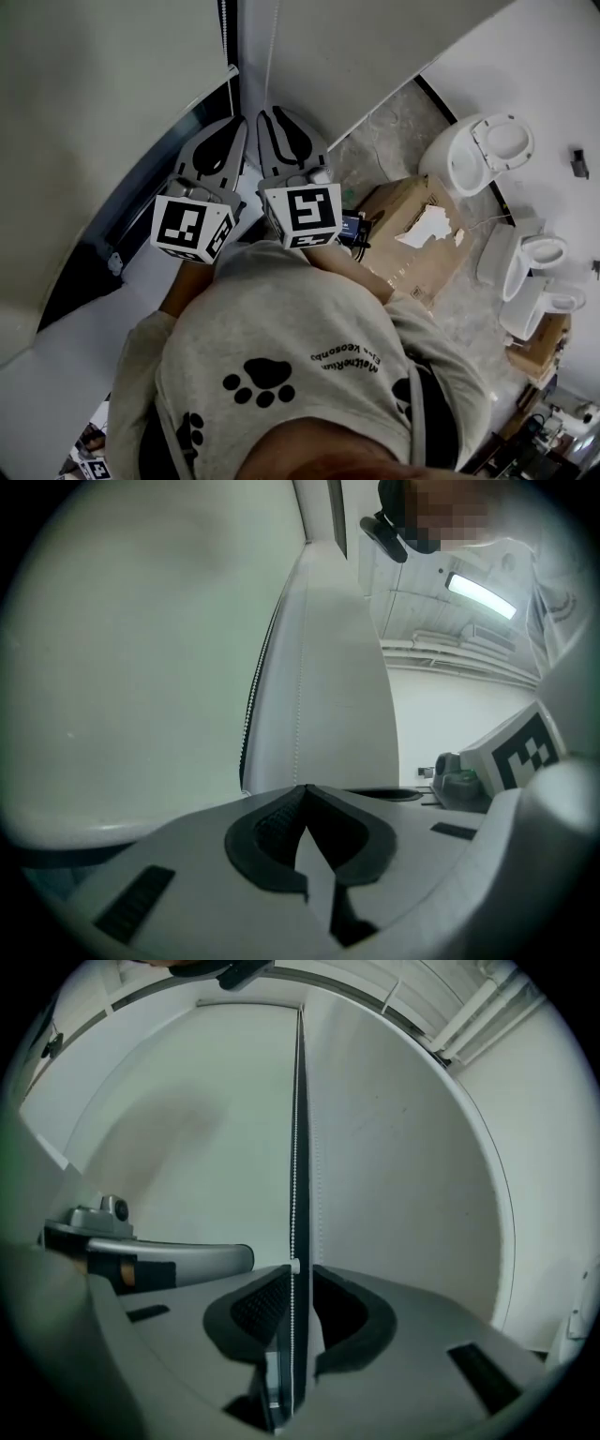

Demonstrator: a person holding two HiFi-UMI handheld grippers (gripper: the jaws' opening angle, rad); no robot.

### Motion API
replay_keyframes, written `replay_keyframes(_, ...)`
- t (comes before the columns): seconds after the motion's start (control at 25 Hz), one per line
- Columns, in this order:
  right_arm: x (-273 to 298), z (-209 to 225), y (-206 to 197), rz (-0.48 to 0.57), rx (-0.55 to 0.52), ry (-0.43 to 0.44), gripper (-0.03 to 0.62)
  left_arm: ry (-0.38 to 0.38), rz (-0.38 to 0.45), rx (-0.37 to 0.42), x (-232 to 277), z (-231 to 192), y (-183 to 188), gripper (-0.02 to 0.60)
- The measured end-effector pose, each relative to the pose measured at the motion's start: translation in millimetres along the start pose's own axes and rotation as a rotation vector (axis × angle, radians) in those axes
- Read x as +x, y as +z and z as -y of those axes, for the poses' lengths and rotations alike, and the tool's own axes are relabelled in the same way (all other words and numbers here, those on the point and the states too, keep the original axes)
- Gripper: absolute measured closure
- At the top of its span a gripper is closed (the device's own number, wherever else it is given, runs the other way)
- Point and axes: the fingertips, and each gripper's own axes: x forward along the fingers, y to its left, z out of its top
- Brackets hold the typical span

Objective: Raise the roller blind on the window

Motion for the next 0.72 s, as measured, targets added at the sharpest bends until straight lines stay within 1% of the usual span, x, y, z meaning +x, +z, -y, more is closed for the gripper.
replay_keyframes(0.04,2.9,-0.3,0.6,-0.002,-0.002,-0.009,0.524,-0.008,0.0,-0.004,-0.1,-2.2,-0.5,0.572)
replay_keyframes(0.2,15.1,1.7,3.7,-0.01,0.011,-0.05,0.502,-0.031,0.003,-0.015,-0.6,-12.1,1.6,0.572)
replay_keyframes(0.48,23.4,11.7,-2.1,-0.027,0.011,-0.122,0.5,-0.063,0.008,-0.034,1.4,-18.6,-2.6,0.572)
replay_keyframes(0.56,25.6,13.8,-4.1,-0.036,0.015,-0.133,0.5,-0.074,0.006,-0.038,3.9,-18.0,-2.6,0.572)
replay_keyframes(0.72,33.5,13.1,4.5,-0.016,0.018,-0.143,0.5,-0.084,0.002,-0.039,4.1,-19.8,0.2,0.572)
